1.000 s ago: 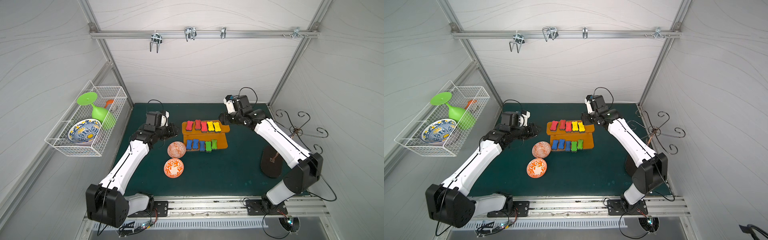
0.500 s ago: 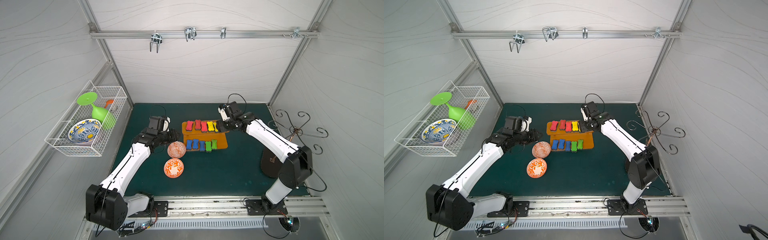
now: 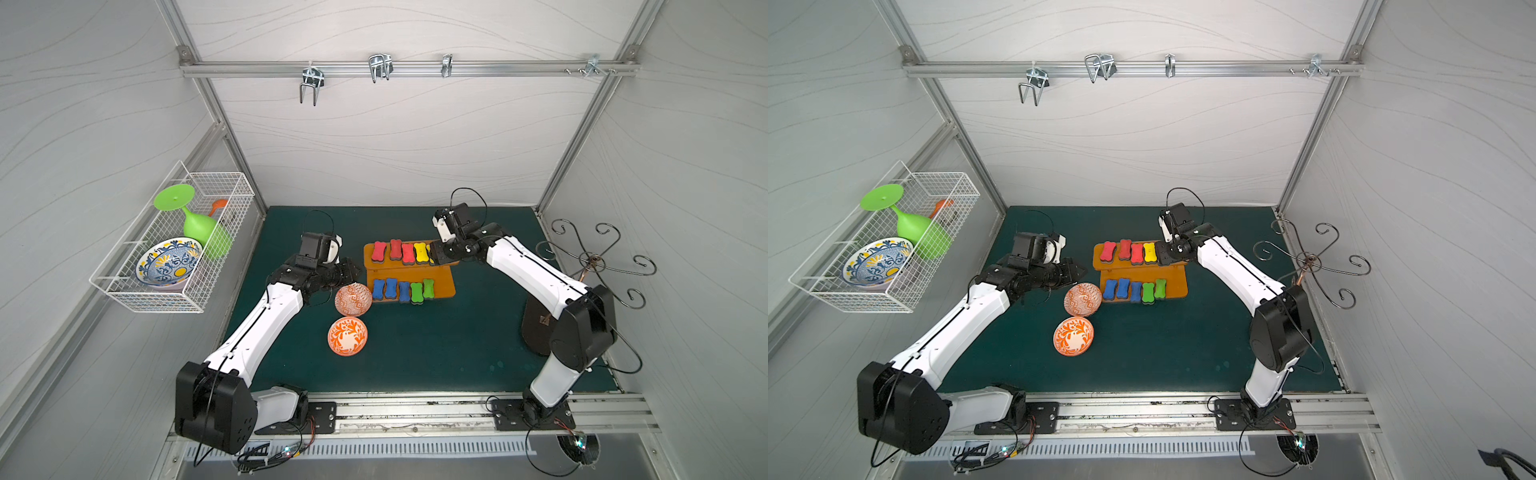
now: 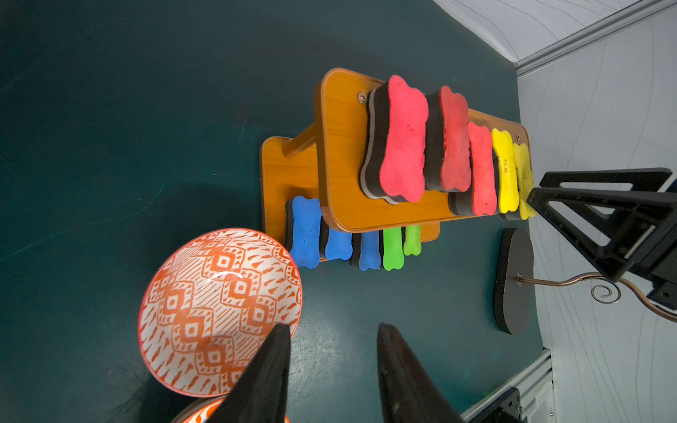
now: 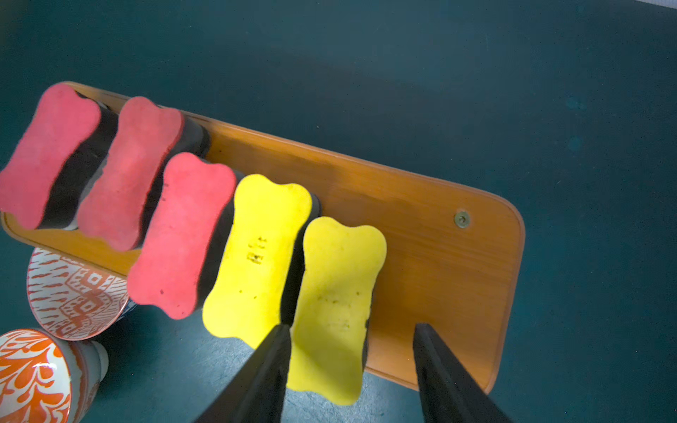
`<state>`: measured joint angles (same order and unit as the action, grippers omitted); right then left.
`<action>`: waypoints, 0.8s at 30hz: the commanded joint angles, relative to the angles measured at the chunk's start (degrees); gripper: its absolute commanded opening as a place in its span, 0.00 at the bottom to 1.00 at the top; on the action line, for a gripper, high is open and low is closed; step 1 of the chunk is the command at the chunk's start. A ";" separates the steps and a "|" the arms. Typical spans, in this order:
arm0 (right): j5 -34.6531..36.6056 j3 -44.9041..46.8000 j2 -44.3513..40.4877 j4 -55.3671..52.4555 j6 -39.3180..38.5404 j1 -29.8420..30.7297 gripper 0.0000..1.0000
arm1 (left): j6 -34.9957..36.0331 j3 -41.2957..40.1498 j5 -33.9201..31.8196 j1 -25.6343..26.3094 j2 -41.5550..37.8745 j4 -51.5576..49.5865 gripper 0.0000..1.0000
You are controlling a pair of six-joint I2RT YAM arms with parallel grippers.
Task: Remove the whiteboard erasers from the shelf
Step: Pick up the whiteboard eraser from the shelf.
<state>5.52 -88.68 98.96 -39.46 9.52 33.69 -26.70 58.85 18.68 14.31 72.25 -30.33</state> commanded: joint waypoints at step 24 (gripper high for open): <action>1.91 -2.65 0.01 -0.62 -0.36 -0.32 0.58 | 0.72 1.50 1.01 0.20 -0.48 1.37 0.43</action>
<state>6.04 -89.47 99.79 -39.11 9.45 32.73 -26.59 58.85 18.92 14.33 72.25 -30.33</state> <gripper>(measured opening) 0.577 0.428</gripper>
